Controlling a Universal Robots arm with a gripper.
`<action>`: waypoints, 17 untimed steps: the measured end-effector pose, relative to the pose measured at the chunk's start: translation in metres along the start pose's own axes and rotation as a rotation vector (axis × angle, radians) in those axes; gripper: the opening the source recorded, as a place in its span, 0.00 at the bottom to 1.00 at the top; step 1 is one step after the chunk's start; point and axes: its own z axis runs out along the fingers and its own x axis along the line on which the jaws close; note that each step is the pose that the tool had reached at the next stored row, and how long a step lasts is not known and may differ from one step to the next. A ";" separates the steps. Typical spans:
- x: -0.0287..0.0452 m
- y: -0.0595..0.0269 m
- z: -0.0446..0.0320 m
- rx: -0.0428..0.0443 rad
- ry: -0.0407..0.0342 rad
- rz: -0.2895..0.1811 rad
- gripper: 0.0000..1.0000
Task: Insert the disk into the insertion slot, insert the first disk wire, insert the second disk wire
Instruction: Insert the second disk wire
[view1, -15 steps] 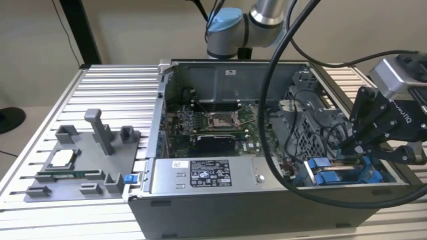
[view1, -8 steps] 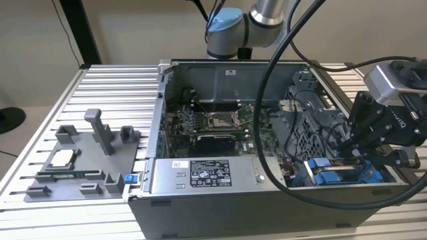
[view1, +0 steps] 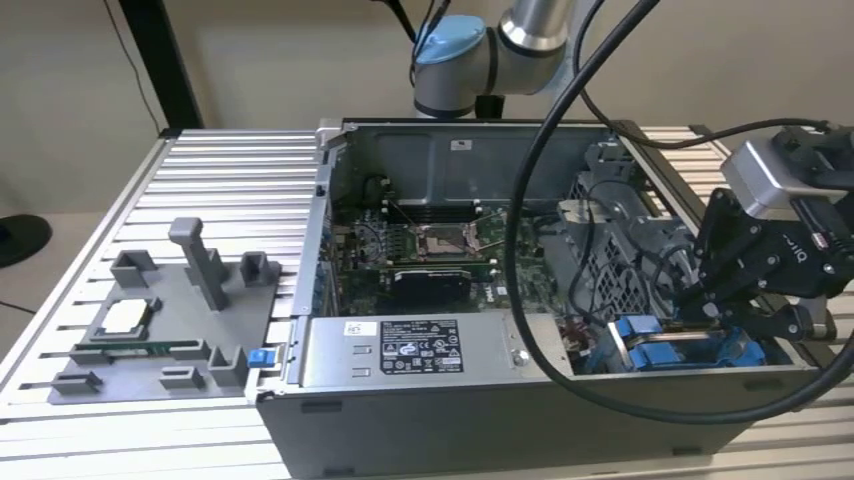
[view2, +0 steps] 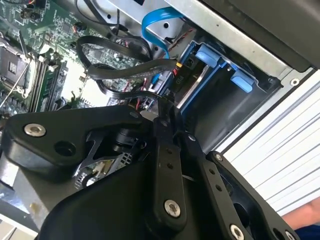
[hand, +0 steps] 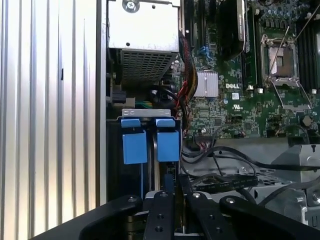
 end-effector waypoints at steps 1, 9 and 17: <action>0.0000 0.0000 0.0001 0.0005 0.0000 0.000 0.00; -0.0010 0.0015 0.0019 0.0113 0.0036 -0.002 0.00; -0.0017 0.0023 0.0042 0.0279 0.0119 -0.004 0.00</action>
